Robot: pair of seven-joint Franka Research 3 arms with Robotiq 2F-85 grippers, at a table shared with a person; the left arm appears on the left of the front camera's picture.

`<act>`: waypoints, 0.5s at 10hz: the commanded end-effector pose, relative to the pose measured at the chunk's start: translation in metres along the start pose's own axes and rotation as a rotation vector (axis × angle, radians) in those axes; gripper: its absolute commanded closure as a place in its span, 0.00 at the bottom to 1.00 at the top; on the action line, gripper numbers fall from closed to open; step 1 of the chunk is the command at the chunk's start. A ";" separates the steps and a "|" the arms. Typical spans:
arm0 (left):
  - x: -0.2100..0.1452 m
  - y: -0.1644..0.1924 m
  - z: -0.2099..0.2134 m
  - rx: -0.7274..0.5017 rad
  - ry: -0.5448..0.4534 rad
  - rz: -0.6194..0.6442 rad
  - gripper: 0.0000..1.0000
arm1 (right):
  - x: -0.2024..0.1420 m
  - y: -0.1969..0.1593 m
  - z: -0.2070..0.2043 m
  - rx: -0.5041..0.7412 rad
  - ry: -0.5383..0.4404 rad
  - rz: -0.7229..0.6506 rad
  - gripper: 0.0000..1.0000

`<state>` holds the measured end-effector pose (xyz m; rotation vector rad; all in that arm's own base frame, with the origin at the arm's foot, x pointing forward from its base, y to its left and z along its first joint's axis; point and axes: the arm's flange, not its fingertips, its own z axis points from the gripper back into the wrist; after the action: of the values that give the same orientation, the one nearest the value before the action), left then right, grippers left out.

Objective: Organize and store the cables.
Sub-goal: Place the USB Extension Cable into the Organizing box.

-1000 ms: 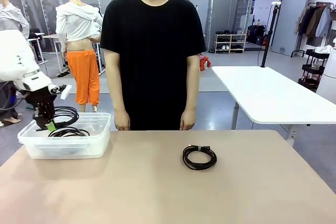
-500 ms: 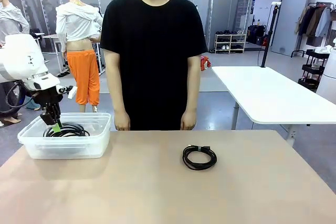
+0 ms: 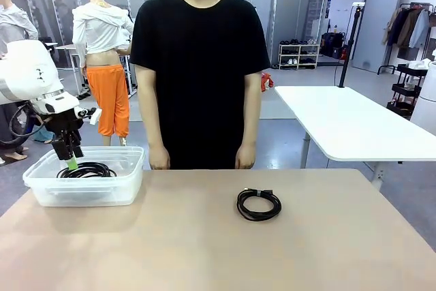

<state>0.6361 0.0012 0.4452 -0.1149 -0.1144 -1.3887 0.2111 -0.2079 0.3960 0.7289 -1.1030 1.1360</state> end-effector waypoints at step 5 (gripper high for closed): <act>0.000 -0.003 0.003 0.004 0.000 0.020 0.00 | 0.002 -0.002 0.002 -0.003 -0.014 0.014 0.00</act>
<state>0.6298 -0.0005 0.4510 -0.1107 -0.1155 -1.3705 0.2110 -0.2078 0.3960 0.7292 -1.1032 1.1360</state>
